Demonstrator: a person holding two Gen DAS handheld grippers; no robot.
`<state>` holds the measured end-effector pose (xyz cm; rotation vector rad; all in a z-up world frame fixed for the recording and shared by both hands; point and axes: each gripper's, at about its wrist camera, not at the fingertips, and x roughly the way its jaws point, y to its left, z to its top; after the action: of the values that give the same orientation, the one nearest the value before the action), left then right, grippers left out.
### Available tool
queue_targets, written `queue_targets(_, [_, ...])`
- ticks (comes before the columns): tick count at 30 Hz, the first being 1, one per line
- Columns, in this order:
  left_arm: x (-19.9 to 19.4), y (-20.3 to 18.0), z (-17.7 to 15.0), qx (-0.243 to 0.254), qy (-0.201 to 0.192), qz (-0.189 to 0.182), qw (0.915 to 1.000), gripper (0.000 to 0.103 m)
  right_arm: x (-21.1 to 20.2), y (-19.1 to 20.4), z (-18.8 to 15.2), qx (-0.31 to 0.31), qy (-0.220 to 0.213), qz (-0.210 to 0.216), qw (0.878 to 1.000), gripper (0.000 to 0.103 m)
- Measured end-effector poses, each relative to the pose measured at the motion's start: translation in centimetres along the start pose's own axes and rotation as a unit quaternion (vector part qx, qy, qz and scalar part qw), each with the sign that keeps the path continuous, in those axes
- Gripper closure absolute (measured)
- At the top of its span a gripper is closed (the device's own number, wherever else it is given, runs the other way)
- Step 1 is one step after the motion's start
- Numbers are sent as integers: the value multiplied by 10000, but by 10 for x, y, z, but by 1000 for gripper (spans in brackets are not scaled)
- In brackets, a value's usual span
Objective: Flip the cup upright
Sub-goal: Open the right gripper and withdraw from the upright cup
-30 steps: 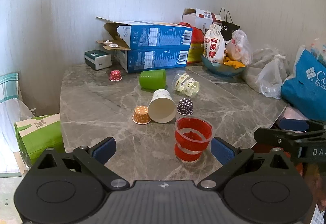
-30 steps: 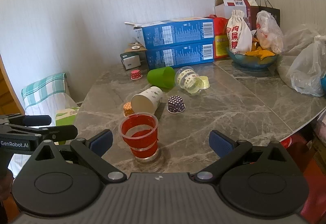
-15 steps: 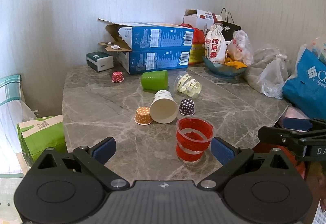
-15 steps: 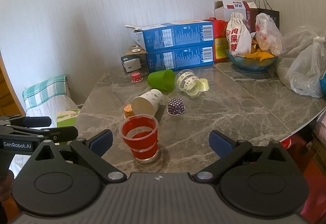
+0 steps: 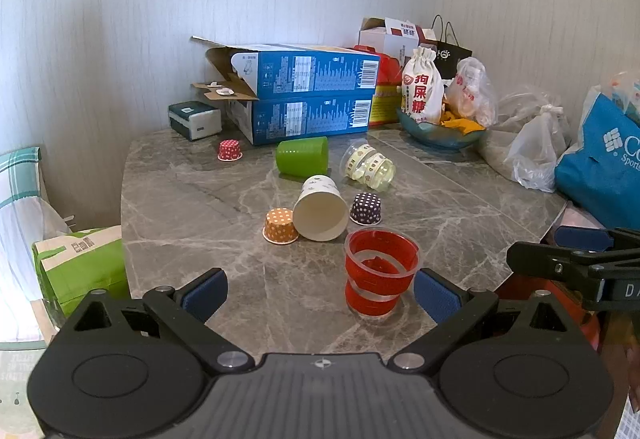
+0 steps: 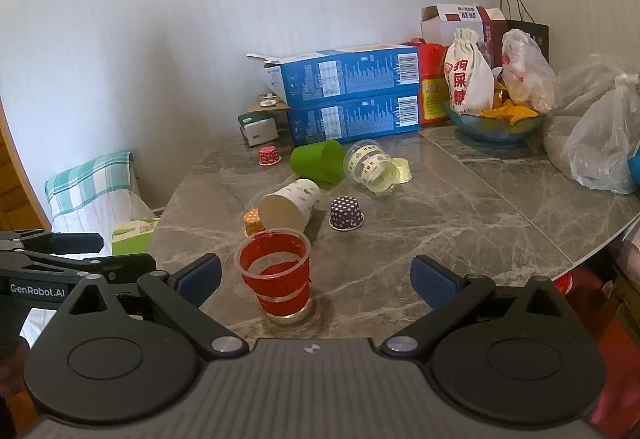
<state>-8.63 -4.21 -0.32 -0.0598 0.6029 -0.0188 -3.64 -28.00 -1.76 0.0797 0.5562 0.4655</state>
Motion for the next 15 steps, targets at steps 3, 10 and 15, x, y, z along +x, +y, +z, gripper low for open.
queue_targets(3, [1,0,-1,11,8,13,10000,2,1,1,-1,-13,-4,19,10000,1])
queue_targets(10, [1,-1,-1,2,3,1,10000,2,3,1,-2,-15,13,24,10000,1])
queue_targets(15, [1,-1,-1,-1,2,20,10000,2,3,1,-2,-8,24,24,10000,1])
